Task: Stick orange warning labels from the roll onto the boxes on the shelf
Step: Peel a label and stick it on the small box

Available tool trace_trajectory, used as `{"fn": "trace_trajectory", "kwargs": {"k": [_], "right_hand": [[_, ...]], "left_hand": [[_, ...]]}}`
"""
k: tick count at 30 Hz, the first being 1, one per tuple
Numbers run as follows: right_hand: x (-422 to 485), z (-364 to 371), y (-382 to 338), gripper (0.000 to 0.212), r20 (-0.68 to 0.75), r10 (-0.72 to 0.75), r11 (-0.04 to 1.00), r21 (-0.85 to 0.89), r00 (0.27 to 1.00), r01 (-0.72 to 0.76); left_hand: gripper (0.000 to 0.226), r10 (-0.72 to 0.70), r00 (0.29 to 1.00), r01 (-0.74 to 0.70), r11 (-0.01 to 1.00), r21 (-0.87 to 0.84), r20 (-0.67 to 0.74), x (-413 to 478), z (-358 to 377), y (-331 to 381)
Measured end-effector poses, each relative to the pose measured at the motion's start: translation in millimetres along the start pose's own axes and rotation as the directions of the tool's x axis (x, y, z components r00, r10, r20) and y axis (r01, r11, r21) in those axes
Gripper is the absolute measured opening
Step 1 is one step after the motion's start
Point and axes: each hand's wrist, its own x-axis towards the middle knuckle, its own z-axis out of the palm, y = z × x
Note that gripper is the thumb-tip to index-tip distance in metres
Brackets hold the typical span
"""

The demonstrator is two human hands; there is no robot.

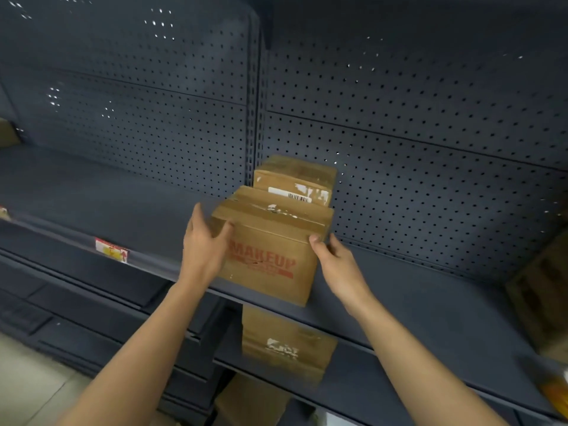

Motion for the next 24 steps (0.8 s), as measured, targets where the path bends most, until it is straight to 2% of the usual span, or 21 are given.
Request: {"fn": "trace_trajectory", "kwargs": {"k": [2, 4, 5, 11, 14, 16, 20, 24], "right_hand": [[4.5, 8.0, 2.9, 0.054, -0.001, -0.001, 1.0, 0.003, 1.0, 0.001], [6.8, 11.9, 6.3, 0.053, -0.016, 0.0, 1.0, 0.011, 1.0, 0.0], [6.8, 11.9, 7.8, 0.052, -0.026, 0.004, 1.0, 0.014, 1.0, -0.003], [-1.3, -19.8, 16.3, 0.05, -0.115, -0.003, 0.999, 0.046, 0.993, 0.008], [-6.5, -51.9, 26.7, 0.055, -0.189, -0.005, 0.999, 0.034, 0.982, 0.012], [-13.7, -76.1, 32.2, 0.058, -0.248, 0.012, 0.999, 0.047, 0.969, -0.001], [-35.1, -127.6, 44.6, 0.019, -0.351, 0.025, 0.996, 0.086, 0.936, 0.006], [-55.8, -173.2, 61.0, 0.023, -0.45, 0.038, 0.994, 0.109, 0.892, 0.013]], "left_hand": [[0.058, -0.034, 0.998, 0.036, 0.998, -0.047, 0.048, 5.7, 0.0, -3.2], [0.034, -0.002, 0.998, 0.006, 0.997, -0.076, 0.056, 6.6, 1.4, -5.4], [0.03, 0.016, 0.999, -0.011, 0.996, -0.089, 0.051, 6.2, 2.6, -6.3], [0.027, 0.102, 0.993, -0.095, 0.989, -0.112, 0.055, -17.4, 18.7, 4.2], [0.022, 0.157, 0.981, -0.14, 0.979, -0.147, 0.115, -37.4, 35.6, 15.7], [0.027, 0.181, 0.97, -0.154, 0.973, -0.171, 0.159, -48.9, 50.8, 25.8], [0.018, 0.213, 0.944, -0.172, 0.969, -0.175, 0.253, -77.1, 88.6, 55.0], [0.021, 0.265, 0.899, -0.199, 0.956, -0.214, 0.348, -104.9, 131.1, 79.3]]}}
